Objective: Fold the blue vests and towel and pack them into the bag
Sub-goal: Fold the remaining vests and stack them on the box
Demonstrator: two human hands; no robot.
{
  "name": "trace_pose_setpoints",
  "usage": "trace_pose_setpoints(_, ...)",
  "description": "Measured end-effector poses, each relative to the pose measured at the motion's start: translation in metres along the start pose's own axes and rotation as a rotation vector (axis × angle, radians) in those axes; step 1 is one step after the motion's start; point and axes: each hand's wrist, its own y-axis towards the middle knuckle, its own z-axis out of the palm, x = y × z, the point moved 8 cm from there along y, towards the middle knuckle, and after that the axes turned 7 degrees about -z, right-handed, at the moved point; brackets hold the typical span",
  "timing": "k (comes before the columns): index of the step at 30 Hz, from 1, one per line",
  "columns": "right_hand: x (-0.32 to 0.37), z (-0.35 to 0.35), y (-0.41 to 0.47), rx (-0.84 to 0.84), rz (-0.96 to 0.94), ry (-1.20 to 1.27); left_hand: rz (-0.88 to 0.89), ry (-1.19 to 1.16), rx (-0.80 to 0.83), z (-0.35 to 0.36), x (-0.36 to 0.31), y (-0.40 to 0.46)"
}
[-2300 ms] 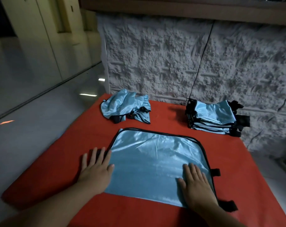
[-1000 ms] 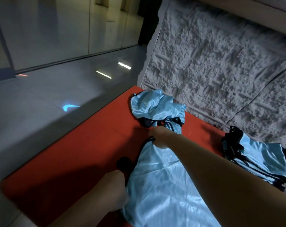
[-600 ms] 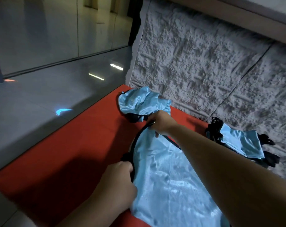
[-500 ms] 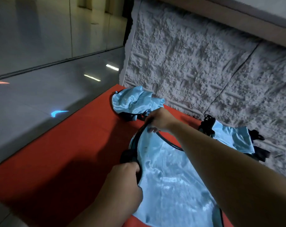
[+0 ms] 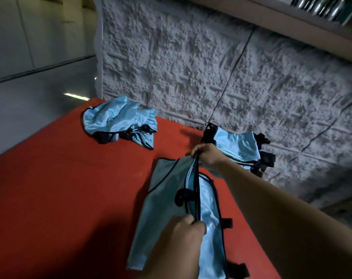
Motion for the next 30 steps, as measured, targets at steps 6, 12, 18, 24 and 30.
trace_pose_setpoints(6, -0.069, -0.039, -0.014, -0.089, 0.102, 0.014, 0.122, 0.145, 0.236, 0.067, -0.035, 0.013)
trace_pose_setpoints(12, -0.095, -0.062, -0.028, -0.158, 0.171, -0.082, 0.162, 0.164, 0.371, 0.104, -0.041, 0.009)
trace_pose_setpoints(18, -0.06, -0.075, -0.062, -0.41, 0.053, -0.482, 0.164, -0.294, 0.389, 0.075, -0.052, 0.006)
trace_pose_setpoints(24, -0.031, 0.067, -0.165, 0.214, -0.355, -0.723, -0.093, 0.291, 0.254, 0.051, 0.045, 0.025)
trace_pose_setpoints(30, -0.101, 0.037, -0.219, 0.218, -0.102, -1.299, -0.059, 0.438, 0.327, 0.068, 0.071, 0.012)
